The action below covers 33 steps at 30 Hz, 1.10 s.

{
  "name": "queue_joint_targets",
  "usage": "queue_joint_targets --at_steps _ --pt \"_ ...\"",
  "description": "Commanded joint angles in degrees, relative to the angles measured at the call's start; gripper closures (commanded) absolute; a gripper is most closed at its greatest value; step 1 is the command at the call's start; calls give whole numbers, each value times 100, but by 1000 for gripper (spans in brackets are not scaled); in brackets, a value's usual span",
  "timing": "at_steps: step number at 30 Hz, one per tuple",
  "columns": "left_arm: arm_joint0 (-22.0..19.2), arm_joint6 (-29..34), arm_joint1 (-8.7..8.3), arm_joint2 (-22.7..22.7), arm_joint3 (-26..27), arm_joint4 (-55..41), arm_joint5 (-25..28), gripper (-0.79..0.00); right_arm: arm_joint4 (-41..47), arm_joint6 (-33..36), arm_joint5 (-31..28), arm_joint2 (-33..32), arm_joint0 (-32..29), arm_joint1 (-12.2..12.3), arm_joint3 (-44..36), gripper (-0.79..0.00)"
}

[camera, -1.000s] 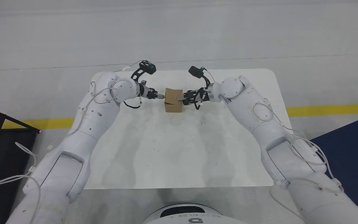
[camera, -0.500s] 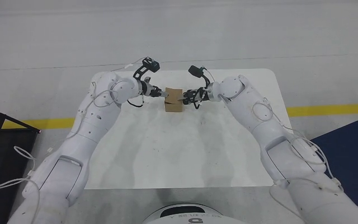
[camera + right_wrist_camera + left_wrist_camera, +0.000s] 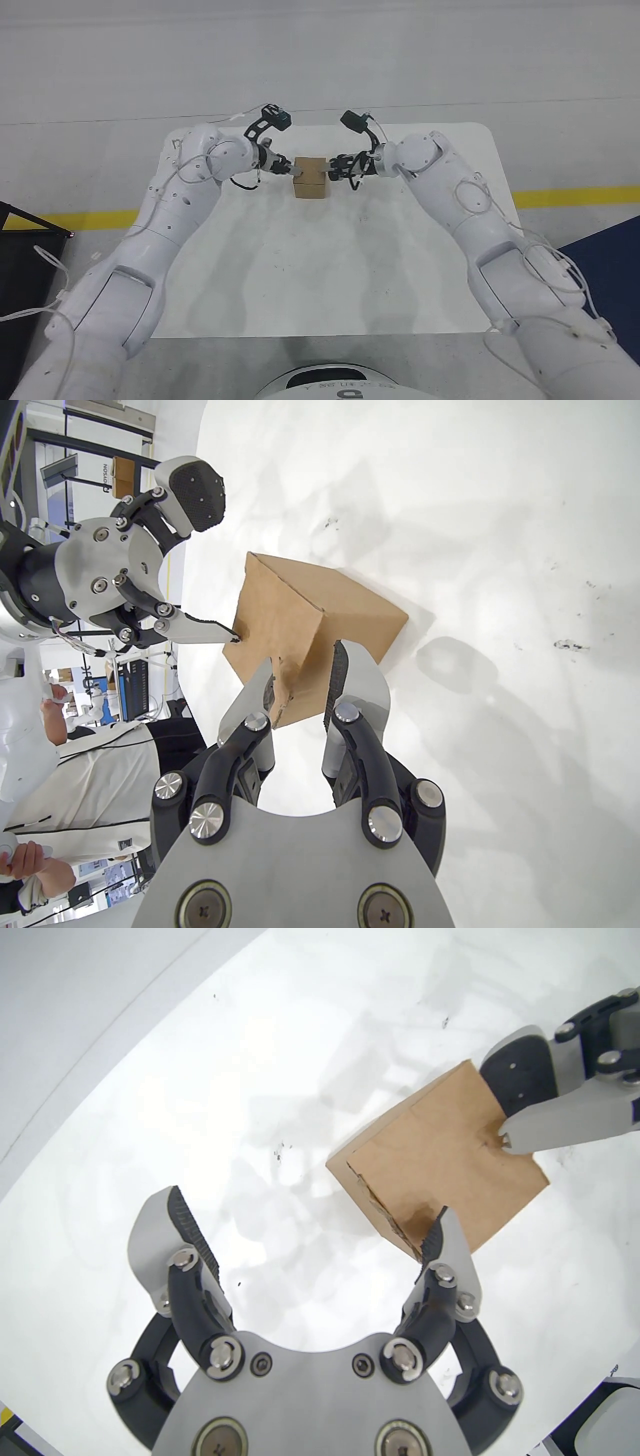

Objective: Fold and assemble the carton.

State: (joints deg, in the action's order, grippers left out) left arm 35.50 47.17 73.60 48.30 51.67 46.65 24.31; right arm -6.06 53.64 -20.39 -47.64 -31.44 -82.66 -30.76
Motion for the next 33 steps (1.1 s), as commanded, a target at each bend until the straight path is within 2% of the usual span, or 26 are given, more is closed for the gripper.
queue_joint_targets --at_steps 1,5,6,7,8,10,13,20,33 --pt "25 -119 -27 83 -1 -25 49 -785 -27 -41 -16 -53 16 32 -40 -289" --pt "158 -270 -116 318 74 -65 53 -785 -120 -123 0 -170 9 114 -213 -283" --pt "198 -319 -148 408 76 -88 35 -785 -130 -152 -12 -212 1 138 -295 -246" --pt "253 -397 -177 503 85 -140 37 -785 -147 -218 -38 -260 -23 167 -389 -175" --pt "320 -506 -206 598 89 -189 18 -785 -170 -233 -72 -298 -54 194 -525 0" --pt "461 -718 -248 729 112 -245 -5 -785 -275 -291 -114 -352 -159 249 -845 0" --pt "701 -1396 -261 872 16 -523 261 -785 -388 -380 -275 -347 -467 295 -1448 0" --pt "694 -2476 -148 784 -491 -575 287 -785 -877 -718 -156 -221 -894 331 -2100 0" --pt "122 -2893 227 339 -1612 -868 735 -785 -1235 -191 50 -100 -807 354 -2096 0"
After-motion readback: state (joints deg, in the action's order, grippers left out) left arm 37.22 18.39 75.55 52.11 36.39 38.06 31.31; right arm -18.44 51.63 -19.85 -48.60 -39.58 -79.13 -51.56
